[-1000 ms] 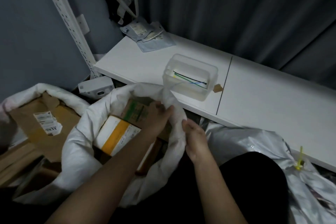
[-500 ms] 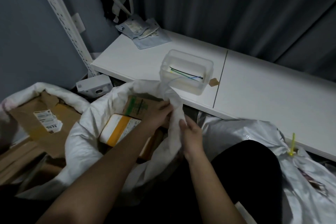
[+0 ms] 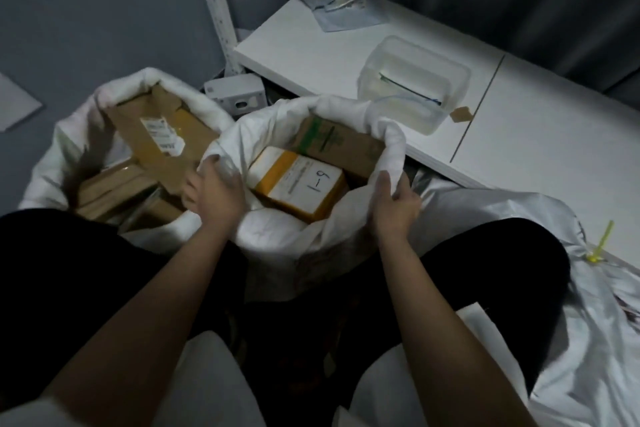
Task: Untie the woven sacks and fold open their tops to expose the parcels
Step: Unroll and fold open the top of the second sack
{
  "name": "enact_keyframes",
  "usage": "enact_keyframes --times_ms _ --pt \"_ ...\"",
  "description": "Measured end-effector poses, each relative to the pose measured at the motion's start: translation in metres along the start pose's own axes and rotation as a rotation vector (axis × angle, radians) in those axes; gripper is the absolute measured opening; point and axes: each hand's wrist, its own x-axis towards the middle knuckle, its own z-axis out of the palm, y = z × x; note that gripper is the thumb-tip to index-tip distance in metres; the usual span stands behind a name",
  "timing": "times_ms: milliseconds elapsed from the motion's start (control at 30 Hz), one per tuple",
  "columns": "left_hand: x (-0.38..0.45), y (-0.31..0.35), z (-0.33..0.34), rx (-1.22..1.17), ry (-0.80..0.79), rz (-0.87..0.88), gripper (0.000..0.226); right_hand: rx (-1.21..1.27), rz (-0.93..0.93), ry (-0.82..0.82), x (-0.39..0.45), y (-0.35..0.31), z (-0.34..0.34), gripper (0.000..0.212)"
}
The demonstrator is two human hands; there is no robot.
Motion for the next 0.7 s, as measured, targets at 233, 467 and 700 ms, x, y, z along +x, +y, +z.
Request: enact_keyframes --times_ms 233,467,700 --pt "-0.006 -0.032 -0.004 -0.402 -0.385 -0.48 0.087 -0.237 0.014 -0.186 -0.03 -0.005 0.014 0.069" --pt "0.028 -0.034 -0.038 -1.061 -0.278 -0.46 0.046 0.627 0.084 -0.164 -0.008 -0.019 -0.021 0.048" --pt "0.033 -0.024 -0.036 -0.994 -0.388 -0.466 0.047 -0.801 -0.927 -0.293 -0.008 -0.018 -0.023 0.076"
